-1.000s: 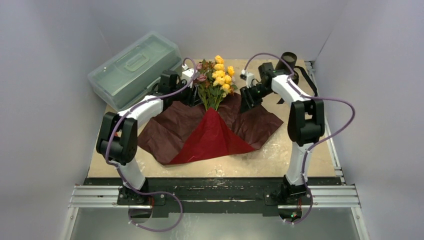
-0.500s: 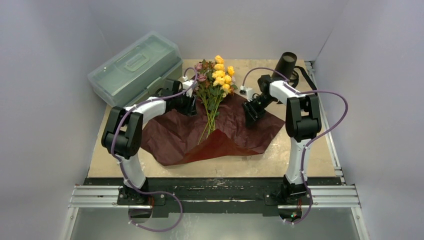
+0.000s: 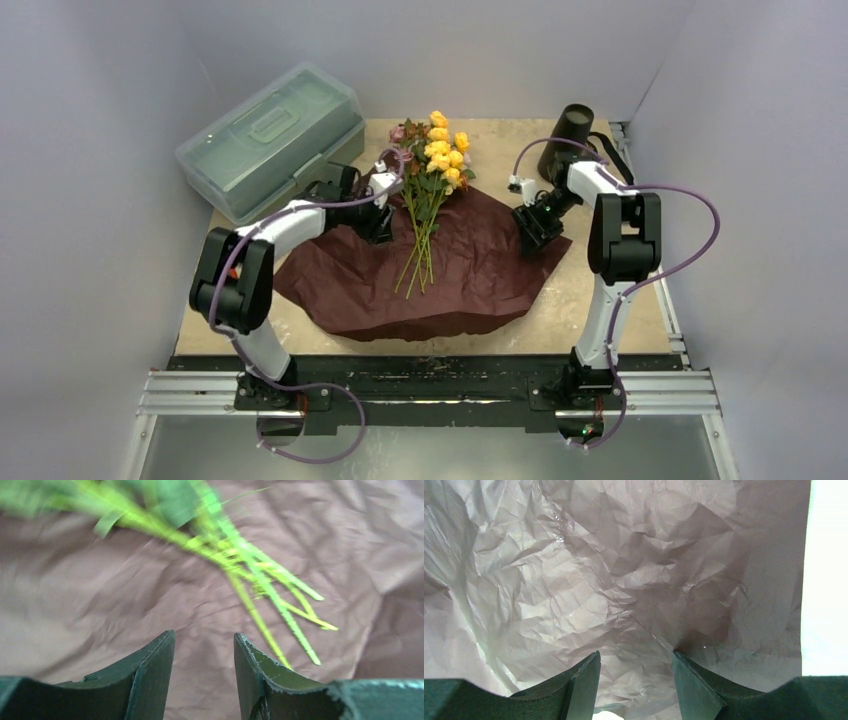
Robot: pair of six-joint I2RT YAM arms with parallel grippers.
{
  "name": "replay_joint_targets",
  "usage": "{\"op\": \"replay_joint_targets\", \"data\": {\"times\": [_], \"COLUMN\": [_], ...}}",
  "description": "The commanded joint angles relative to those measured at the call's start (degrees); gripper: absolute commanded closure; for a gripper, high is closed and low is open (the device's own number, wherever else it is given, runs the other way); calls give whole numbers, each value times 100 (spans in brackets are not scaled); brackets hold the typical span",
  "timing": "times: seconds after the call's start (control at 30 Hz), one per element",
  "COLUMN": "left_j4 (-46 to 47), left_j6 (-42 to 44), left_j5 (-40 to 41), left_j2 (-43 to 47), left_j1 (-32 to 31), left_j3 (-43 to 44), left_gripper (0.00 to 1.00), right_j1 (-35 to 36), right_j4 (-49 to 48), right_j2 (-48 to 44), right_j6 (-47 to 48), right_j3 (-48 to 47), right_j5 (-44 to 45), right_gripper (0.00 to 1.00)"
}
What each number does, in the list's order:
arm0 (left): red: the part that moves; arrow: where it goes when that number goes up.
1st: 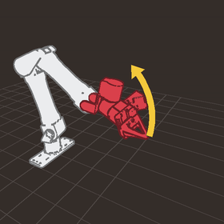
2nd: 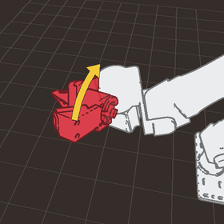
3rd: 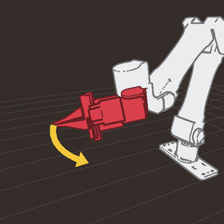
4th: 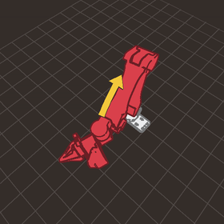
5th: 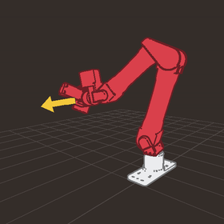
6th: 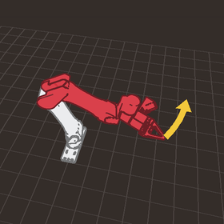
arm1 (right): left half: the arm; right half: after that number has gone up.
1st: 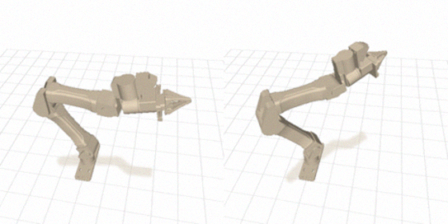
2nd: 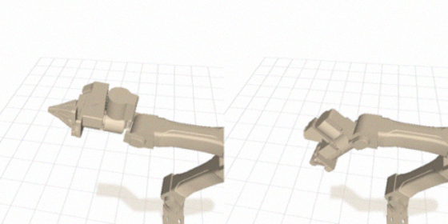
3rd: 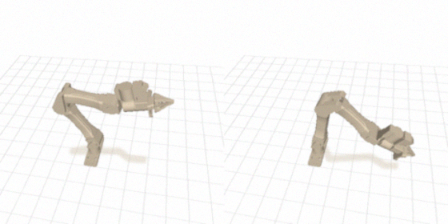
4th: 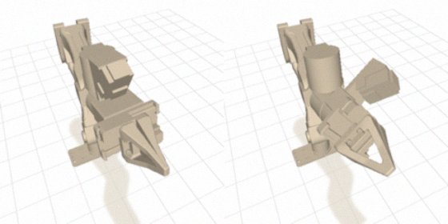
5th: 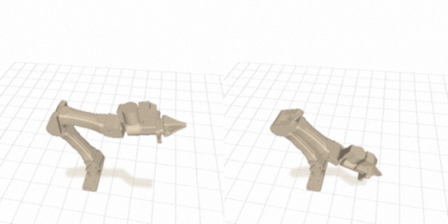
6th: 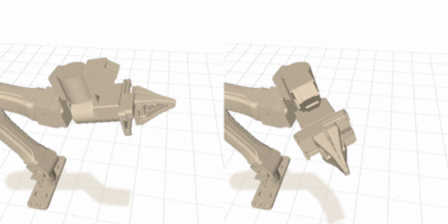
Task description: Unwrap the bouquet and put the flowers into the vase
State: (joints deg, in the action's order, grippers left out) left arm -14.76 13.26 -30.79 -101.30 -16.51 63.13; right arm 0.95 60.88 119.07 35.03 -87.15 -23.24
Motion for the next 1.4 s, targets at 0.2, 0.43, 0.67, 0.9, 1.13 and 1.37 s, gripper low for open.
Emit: {"op": "replay_joint_targets", "data": {"times": [0.2,0.43,0.67,0.9,1.13,1.37], "left_j4": [-159,-638,-1637,-2106,-2336,-1618], "left_j6": [2175,2595,3694,4167,4160,2033], "left_j5": [-72,453,622,1052,1051,38], "left_j2": [930,491,544,787,1684,1938], "left_j1": [-2286,-3025,-3132,-3160,-3145,-1653], "left_j3": [-650,-725,-975,-1342,-1495,-654], "left_gripper": [53,43,26,22,24,27], "right_j1": [-16,-16,-64,-78,-244,-243], "right_j4": [-238,-355,-470,-516,-503,-121], "right_j2": [-22,34,141,167,-121,-984], "right_j6": [196,145,154,244,367,222], "right_j3": [234,209,247,280,324,-92], "right_j5": [514,602,711,816,802,166], "right_gripper": [40,40,41,41,41,41]}}
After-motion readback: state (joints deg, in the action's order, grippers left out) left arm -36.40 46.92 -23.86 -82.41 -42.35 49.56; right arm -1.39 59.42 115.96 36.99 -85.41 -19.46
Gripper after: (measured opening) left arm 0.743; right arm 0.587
